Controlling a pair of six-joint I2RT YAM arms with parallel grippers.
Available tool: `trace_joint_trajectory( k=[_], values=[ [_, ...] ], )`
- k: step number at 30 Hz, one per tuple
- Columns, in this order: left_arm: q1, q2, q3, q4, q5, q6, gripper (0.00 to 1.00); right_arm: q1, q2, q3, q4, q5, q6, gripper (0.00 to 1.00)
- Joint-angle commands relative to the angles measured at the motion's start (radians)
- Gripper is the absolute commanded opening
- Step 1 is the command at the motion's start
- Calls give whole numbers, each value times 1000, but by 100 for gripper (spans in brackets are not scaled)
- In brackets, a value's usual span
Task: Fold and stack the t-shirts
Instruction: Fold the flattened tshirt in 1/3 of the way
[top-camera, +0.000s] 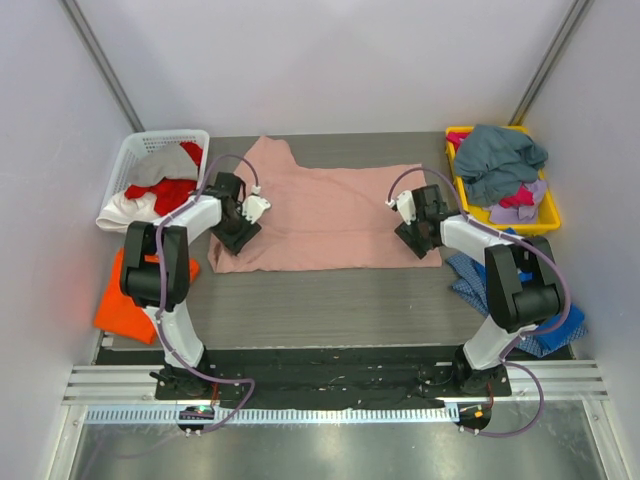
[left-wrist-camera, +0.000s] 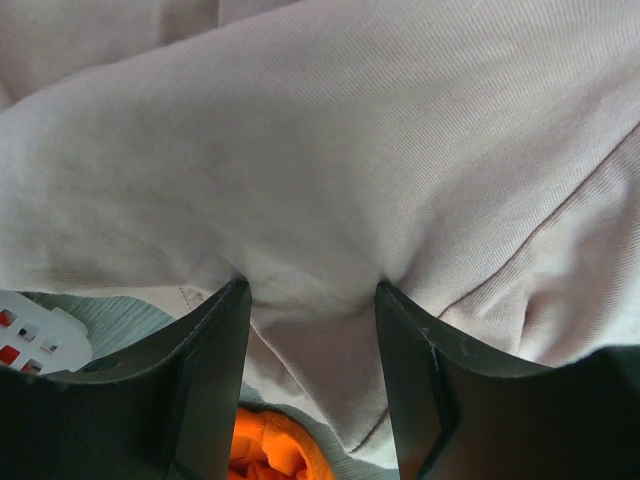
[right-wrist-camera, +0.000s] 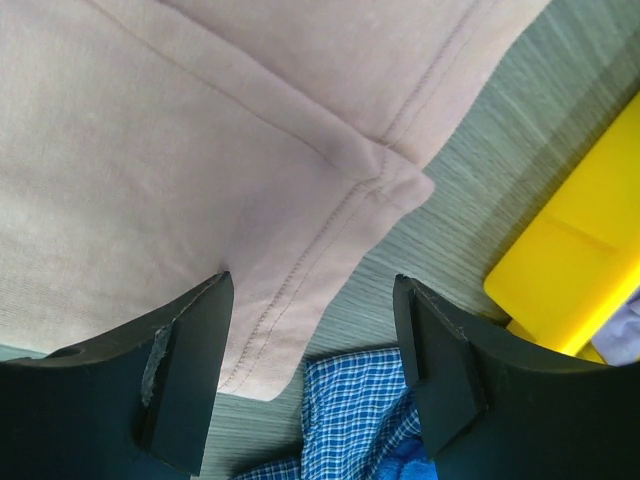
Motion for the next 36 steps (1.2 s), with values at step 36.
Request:
trace_joint_trajectory(
  k=[36],
  values=[
    [-205,-238,-415,75,-242,20,57,73,-276,-271,-163,-21,-193,72]
  ],
)
